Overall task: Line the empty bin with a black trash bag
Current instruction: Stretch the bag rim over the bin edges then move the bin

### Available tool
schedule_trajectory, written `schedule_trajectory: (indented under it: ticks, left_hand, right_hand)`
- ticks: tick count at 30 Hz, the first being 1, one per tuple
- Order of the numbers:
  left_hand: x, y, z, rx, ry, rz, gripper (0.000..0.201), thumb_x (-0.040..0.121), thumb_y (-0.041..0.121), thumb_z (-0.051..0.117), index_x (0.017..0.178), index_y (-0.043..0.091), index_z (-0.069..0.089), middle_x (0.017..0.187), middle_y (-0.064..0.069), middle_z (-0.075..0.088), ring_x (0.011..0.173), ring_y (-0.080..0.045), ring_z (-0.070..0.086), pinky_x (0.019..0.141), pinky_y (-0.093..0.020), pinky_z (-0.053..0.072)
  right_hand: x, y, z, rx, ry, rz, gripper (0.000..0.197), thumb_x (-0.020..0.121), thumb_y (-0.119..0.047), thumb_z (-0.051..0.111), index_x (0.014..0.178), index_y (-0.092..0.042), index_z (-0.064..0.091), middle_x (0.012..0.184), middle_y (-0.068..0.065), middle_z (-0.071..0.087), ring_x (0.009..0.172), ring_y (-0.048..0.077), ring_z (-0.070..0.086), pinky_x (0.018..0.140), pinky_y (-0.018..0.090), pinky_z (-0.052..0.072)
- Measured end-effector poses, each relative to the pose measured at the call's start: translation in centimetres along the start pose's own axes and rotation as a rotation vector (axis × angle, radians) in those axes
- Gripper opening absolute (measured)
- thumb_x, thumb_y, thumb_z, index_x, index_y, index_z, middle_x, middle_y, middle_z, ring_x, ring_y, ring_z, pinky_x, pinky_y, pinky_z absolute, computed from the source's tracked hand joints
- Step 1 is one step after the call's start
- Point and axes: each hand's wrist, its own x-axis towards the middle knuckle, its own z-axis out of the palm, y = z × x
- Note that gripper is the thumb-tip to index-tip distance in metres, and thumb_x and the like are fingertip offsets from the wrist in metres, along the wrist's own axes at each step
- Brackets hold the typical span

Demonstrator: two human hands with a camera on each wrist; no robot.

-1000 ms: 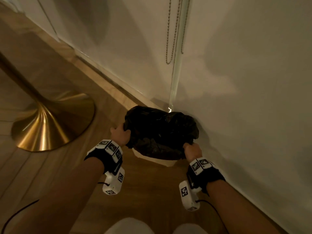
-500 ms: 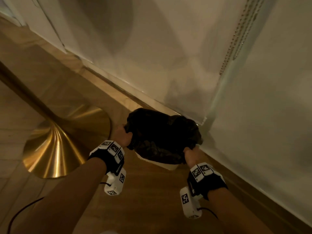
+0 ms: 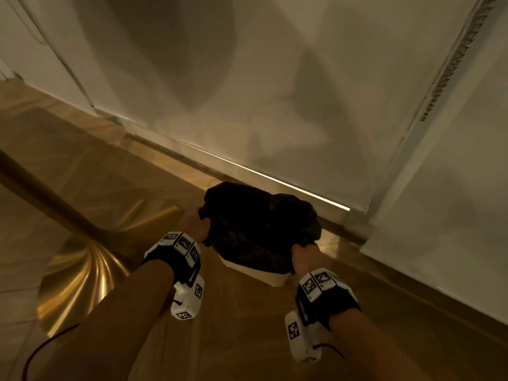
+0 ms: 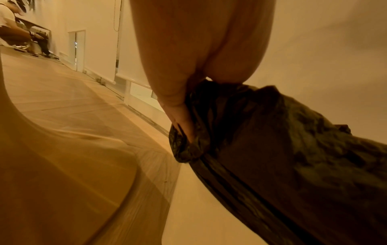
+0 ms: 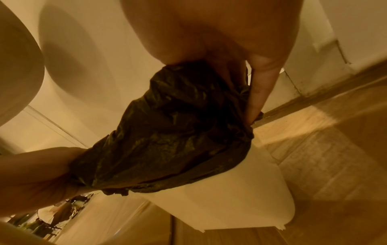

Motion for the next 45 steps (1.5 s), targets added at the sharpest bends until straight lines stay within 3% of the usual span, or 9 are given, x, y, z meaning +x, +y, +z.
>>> schedule_trajectory:
  ticks: [2,4,8,15,18,21,25,31,45]
  left_hand:
    - [0.3,-0.6,0.3,0.045,-0.009,0.015,0.032,0.094,0.011,0.044,0.119,-0.005,0.054,0.121,-0.026,0.059,0.109,-0.041,0.056,0.09,-0.044,0.044]
    - [0.5,-1.1,0.7,0.059,-0.027,0.032,0.033,0.094,0.011,0.044,0.122,-0.004,0.054,0.12,-0.025,0.058,0.113,-0.041,0.055,0.087,-0.04,0.042]
    - [1.2,-2.3,1.1,-0.012,-0.039,0.027,0.023,0.094,0.009,0.041,0.103,-0.003,0.058,0.095,-0.02,0.057,0.091,-0.034,0.056,0.077,-0.036,0.041]
    - [1.5,-2.3,1.6,-0.1,-0.018,-0.028,0.019,0.092,0.014,0.044,0.078,0.005,0.053,0.076,-0.015,0.055,0.068,-0.027,0.053,0.07,-0.036,0.047]
    - [2.3,-2.7,1.8,-0.122,0.01,-0.172,0.053,0.083,0.034,0.054,0.127,0.005,0.048,0.129,-0.019,0.051,0.113,-0.039,0.054,0.097,-0.049,0.047]
    - [2.1,-2.6,1.9,-0.032,0.023,-0.24,0.076,0.081,0.046,0.055,0.143,0.01,0.029,0.148,-0.019,0.026,0.128,-0.043,0.04,0.104,-0.05,0.041]
    - [2.2,-2.8,1.7,0.014,0.055,-0.219,0.074,0.081,0.045,0.056,0.144,0.018,0.029,0.149,-0.02,0.024,0.132,-0.044,0.032,0.108,-0.053,0.035]
    - [2.5,-3.0,1.4,0.13,0.026,0.027,0.043,0.094,0.019,0.042,0.137,0.016,0.043,0.138,-0.018,0.05,0.122,-0.038,0.049,0.102,-0.044,0.041]
    - [3.7,-4.2,0.4,-0.034,0.014,0.058,0.044,0.093,0.021,0.044,0.137,0.025,0.046,0.129,-0.015,0.059,0.113,-0.038,0.056,0.093,-0.042,0.045]
  right_hand:
    - [-0.1,0.0,0.3,0.033,-0.026,0.027,0.03,0.091,-0.025,0.039,0.064,-0.012,0.045,0.121,0.023,0.06,0.114,0.038,0.054,0.099,0.043,0.043]
    - [-0.4,0.3,0.5,0.053,-0.045,0.039,0.03,0.093,-0.022,0.039,0.099,0.001,0.058,0.125,0.022,0.056,0.109,0.035,0.054,0.091,0.038,0.043]
    - [-0.7,0.4,1.1,0.11,-0.096,0.048,0.039,0.094,-0.024,0.041,0.121,0.001,0.053,0.124,0.021,0.056,0.095,0.028,0.053,0.075,0.028,0.034]
    - [-1.2,0.1,1.8,0.326,-0.05,0.04,0.066,0.087,-0.034,0.056,0.141,-0.005,0.031,0.138,0.018,0.047,0.123,0.036,0.049,0.105,0.045,0.041]
    - [-0.9,0.2,1.4,0.423,0.048,0.071,0.073,0.081,-0.034,0.065,0.135,-0.004,0.026,0.134,0.019,0.046,0.119,0.037,0.052,0.099,0.043,0.045]
    - [-0.6,0.4,1.0,0.472,0.089,0.092,0.075,0.077,-0.038,0.069,0.131,-0.009,0.026,0.128,0.019,0.049,0.113,0.036,0.055,0.093,0.042,0.048]
    - [-0.4,0.5,0.8,0.493,0.111,0.045,0.09,0.076,-0.04,0.069,0.143,-0.02,0.014,0.138,0.017,0.045,0.119,0.036,0.052,0.1,0.046,0.046]
    - [-0.7,0.1,1.4,0.285,0.076,-0.041,0.066,0.088,-0.043,0.05,0.141,-0.016,0.021,0.128,0.017,0.056,0.111,0.037,0.058,0.093,0.043,0.049]
    - [-0.2,-0.9,3.0,0.218,0.057,-0.049,0.06,0.093,-0.043,0.043,0.138,-0.008,0.026,0.13,0.022,0.053,0.114,0.039,0.055,0.097,0.046,0.046]
